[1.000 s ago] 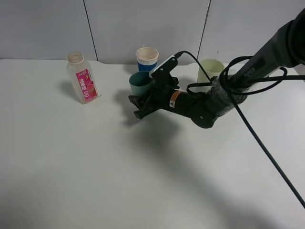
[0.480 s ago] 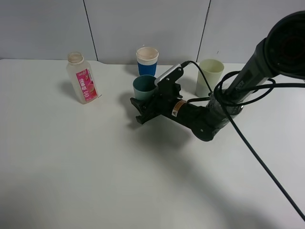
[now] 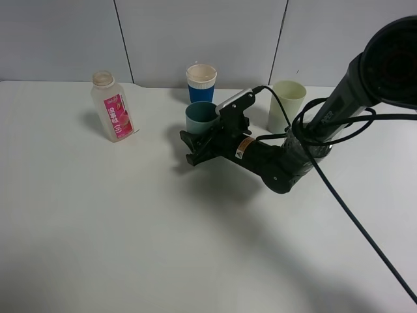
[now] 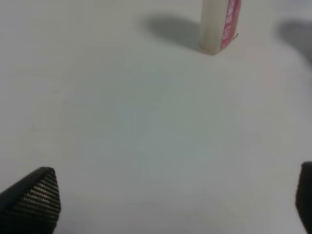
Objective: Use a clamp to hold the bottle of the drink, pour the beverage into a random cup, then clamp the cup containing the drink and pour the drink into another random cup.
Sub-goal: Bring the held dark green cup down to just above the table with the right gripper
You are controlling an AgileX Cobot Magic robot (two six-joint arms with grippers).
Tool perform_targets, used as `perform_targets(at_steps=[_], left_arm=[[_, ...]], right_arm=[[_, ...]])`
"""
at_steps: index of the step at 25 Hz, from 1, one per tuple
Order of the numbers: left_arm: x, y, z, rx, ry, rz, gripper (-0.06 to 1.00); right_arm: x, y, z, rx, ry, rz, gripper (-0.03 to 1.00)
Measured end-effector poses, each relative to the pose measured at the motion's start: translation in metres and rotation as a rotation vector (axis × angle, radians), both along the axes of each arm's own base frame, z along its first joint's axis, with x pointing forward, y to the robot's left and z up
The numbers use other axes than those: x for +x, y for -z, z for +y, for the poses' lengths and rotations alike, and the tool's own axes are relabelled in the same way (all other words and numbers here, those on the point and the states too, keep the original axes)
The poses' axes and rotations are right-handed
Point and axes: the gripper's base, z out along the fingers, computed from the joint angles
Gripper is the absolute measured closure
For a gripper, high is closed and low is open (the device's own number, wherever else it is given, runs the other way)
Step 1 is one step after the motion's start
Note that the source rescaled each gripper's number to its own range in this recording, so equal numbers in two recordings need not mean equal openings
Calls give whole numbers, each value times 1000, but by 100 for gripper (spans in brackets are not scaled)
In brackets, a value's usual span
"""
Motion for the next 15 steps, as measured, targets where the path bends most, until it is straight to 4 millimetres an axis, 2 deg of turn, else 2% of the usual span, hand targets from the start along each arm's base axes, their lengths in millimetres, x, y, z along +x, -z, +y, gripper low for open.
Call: perform_targets(at_steps=[15], left_arm=[[0, 0, 0, 0, 0, 0, 1]], right_arm=[[0, 0, 0, 2, 0, 1, 96]])
